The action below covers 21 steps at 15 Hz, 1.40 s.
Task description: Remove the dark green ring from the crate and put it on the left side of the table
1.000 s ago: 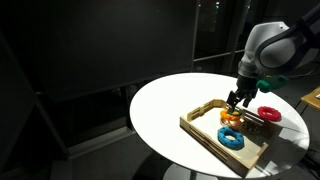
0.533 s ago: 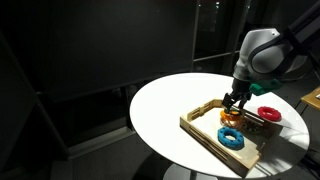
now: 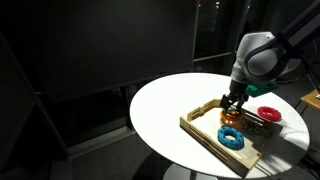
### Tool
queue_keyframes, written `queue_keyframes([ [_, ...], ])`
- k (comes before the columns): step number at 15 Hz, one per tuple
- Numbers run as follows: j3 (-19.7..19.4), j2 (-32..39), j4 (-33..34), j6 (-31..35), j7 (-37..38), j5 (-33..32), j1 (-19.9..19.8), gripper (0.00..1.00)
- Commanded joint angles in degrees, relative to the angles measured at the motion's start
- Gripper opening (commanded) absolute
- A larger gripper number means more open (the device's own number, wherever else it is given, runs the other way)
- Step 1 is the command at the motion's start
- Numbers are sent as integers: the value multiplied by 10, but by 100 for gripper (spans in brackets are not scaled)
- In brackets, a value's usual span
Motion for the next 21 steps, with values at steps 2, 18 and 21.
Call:
queue_keyframes([
  [2,-6,7,13,-6,14,3,8,91],
  [18,-40,-49,27,-45,35,15,-19,37],
  [21,-64,-52,24,-44,43,6,-31,37],
])
